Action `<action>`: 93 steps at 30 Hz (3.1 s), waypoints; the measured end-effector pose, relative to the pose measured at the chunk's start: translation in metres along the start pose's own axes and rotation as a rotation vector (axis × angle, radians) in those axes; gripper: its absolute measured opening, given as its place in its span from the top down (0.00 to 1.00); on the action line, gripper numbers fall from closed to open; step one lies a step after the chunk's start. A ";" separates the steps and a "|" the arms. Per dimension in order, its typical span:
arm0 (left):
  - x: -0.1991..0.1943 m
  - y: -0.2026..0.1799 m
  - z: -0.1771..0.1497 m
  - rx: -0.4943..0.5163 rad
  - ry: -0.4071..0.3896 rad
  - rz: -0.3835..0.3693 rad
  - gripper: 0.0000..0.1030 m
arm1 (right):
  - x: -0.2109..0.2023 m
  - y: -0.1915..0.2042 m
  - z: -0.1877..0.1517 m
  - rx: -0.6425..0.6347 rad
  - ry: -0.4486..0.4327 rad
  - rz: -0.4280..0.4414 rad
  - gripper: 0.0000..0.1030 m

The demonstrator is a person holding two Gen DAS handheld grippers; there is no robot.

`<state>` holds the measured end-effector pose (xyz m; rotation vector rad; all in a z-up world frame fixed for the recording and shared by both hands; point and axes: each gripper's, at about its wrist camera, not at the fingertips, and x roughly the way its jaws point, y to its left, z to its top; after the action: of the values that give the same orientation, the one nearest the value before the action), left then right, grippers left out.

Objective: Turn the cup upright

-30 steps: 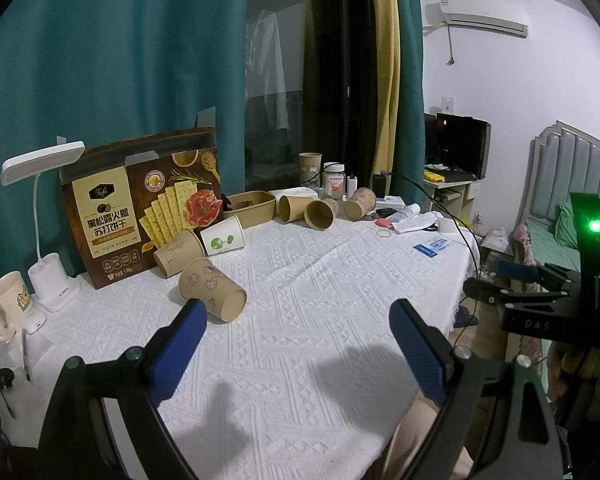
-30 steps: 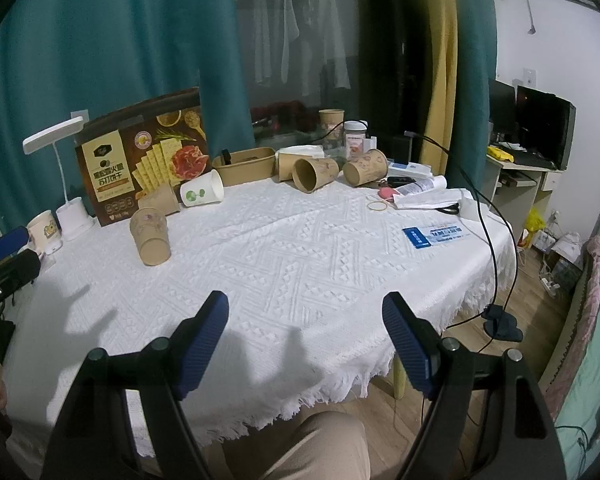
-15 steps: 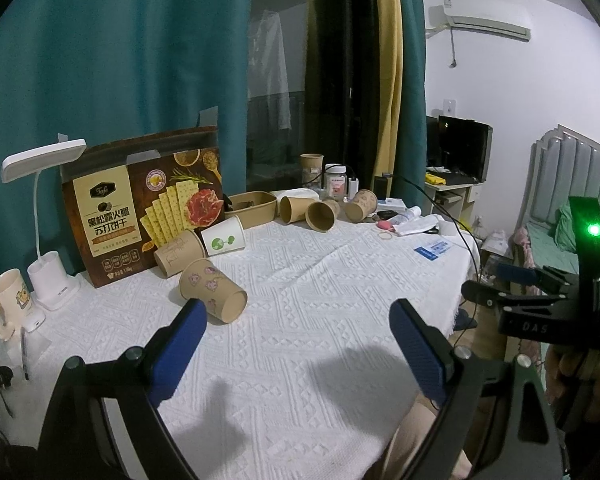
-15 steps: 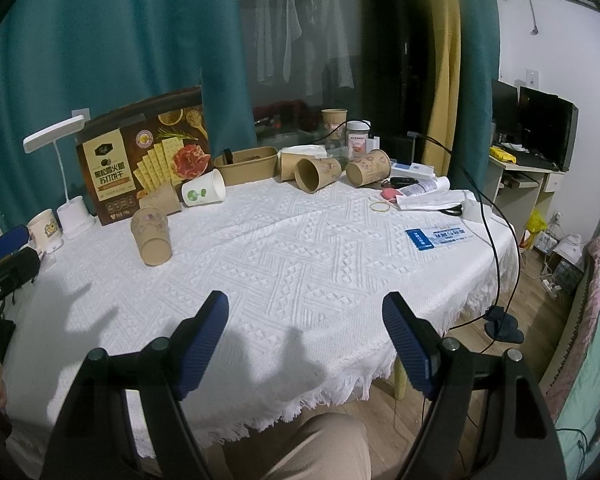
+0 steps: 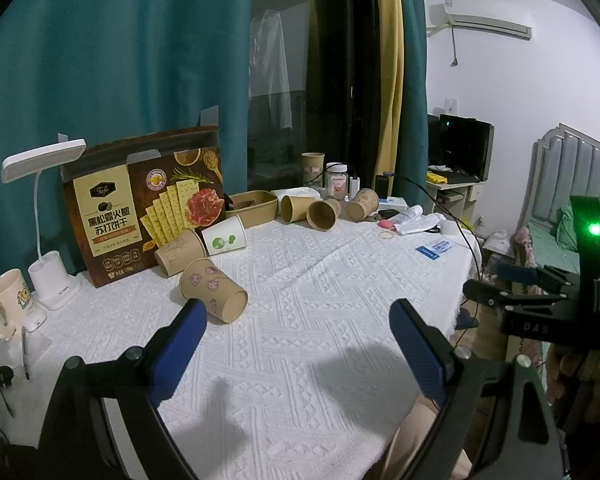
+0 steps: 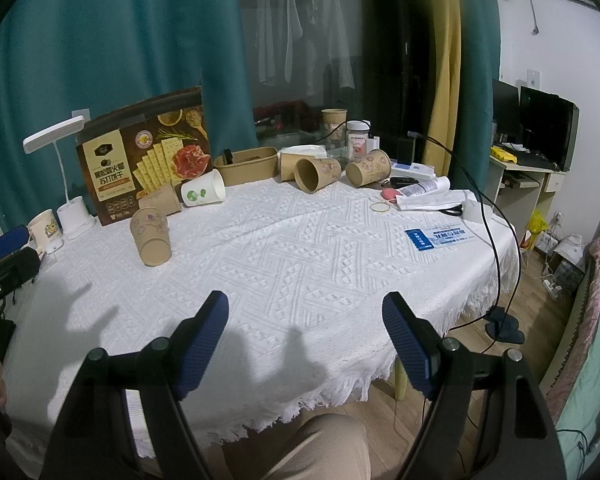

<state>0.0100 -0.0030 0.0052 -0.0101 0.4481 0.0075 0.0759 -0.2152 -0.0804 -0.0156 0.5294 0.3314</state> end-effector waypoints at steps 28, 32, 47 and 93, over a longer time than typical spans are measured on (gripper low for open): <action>0.183 0.132 0.001 -0.445 0.298 0.029 0.10 | 0.099 -0.015 0.021 0.020 0.114 0.046 0.25; 0.219 0.153 -0.011 -0.554 0.374 0.010 0.10 | 0.113 -0.021 0.020 0.036 0.134 0.046 0.25; 0.227 0.136 -0.020 -0.595 0.444 -0.159 0.38 | 0.119 -0.020 0.011 0.050 0.178 0.078 0.25; 0.072 0.106 -0.068 -0.386 0.378 -0.072 0.21 | 0.106 0.040 0.028 -0.070 0.388 0.416 0.25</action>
<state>0.0440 0.1023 -0.0883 -0.4123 0.8191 0.0217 0.1626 -0.1422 -0.1064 -0.0383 0.9076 0.7621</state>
